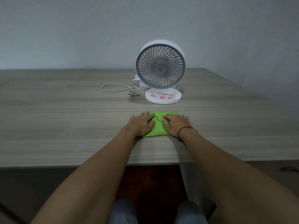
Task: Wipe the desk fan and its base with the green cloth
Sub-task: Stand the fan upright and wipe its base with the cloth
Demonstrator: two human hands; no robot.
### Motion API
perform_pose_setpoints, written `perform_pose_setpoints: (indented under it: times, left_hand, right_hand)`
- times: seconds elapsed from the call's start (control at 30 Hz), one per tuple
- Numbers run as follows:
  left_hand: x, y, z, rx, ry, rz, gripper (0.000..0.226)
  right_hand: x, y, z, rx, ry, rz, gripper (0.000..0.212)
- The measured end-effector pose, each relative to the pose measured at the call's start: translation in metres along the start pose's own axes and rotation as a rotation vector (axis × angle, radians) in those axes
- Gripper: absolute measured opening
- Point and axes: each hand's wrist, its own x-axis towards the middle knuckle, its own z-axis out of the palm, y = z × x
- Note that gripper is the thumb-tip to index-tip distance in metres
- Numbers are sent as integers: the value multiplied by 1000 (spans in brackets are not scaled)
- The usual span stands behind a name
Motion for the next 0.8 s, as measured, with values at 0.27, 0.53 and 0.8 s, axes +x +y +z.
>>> perform_pose_setpoints:
  times: [0.27,0.53,0.8]
  left_hand:
    - [27,-16,-11,-535,317,-87,40]
    - [118,-40,-3,-534,353,-155,35]
    - [205,-59,-12,-672,359,-272,45]
  right_hand:
    - [38,17,-12,403,203,260,38]
    - [124,56,10,467,219,458,41]
    - [199,78,26,452,291,520,40]
